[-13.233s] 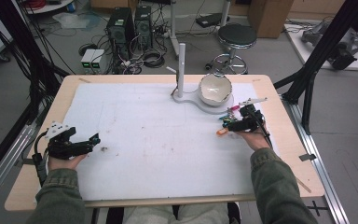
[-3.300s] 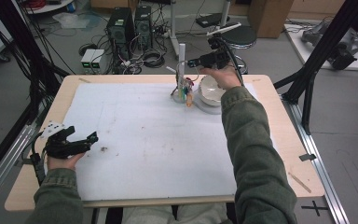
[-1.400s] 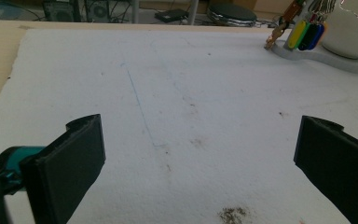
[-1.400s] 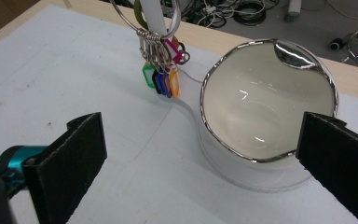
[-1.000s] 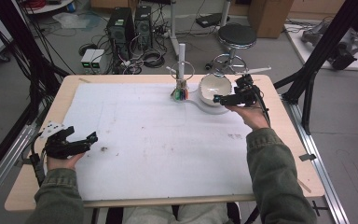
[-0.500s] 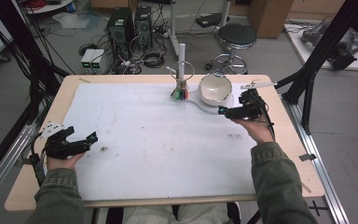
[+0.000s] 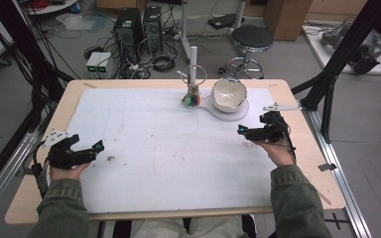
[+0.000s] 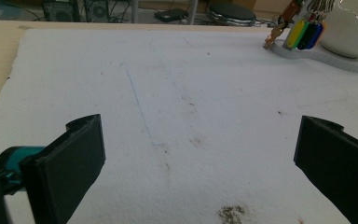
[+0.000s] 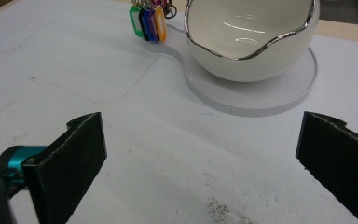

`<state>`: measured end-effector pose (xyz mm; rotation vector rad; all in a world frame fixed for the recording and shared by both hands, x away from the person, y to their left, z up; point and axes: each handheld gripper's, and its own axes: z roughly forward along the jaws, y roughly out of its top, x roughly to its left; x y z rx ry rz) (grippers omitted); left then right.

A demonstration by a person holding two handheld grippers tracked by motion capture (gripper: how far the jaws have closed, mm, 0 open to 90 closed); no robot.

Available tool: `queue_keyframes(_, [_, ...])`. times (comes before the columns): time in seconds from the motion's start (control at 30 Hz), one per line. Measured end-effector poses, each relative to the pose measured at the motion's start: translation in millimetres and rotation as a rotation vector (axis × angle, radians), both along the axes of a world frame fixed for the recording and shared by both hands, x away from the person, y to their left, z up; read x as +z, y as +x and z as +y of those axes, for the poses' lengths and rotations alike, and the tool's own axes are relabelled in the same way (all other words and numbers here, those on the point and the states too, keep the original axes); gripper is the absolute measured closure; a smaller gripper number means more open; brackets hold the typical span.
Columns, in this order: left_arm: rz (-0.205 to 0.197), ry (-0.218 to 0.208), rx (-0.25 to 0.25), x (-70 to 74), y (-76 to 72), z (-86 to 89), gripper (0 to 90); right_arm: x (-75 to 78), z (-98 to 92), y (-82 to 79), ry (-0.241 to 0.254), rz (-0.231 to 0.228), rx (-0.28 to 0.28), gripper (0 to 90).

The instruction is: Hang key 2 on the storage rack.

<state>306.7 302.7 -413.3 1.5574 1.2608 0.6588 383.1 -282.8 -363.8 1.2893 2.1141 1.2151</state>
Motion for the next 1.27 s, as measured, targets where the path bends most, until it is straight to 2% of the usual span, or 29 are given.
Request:
queue_keyframes(0.17, [-0.001, 0.0, 0.001, -0.1, -0.1, -0.2, 2.3, -7.3, -4.1, -7.3, -0.004, -0.008, -0.004, 0.5])
queue_keyframes(0.3, [-0.001, -0.002, 0.0, 0.0, -0.2, -0.2, 2.3, -13.0, -7.0, -13.5, 0.002, -0.032, -0.023, 0.5])
queue_keyframes(0.47, [-0.002, 0.0, -0.001, 0.0, -0.2, -0.7, 2.3, -21.4, -12.2, -22.3, 0.014, -0.091, -0.032, 0.6])
queue_keyframes(0.67, [-0.001, -0.001, 0.0, 0.0, -0.4, -0.8, 2.3, -28.6, -17.4, -31.3, 0.022, -0.121, -0.049, 0.5])
queue_keyframes(0.87, [0.0, 0.003, -0.002, 0.1, -0.5, -0.8, 2.3, -37.2, -23.0, -40.4, 0.024, -0.172, -0.08, 0.5])
queue_keyframes(1.03, [-0.003, -0.002, -0.002, 0.1, -0.4, -1.1, 2.3, -43.5, -26.1, -42.2, 0.026, -0.166, -0.105, 0.5])
queue_keyframes(1.27, [-0.005, 0.001, -0.007, 0.1, -0.2, -1.3, 2.3, -43.6, -27.3, -42.7, 0.035, -0.177, -0.105, 0.5])
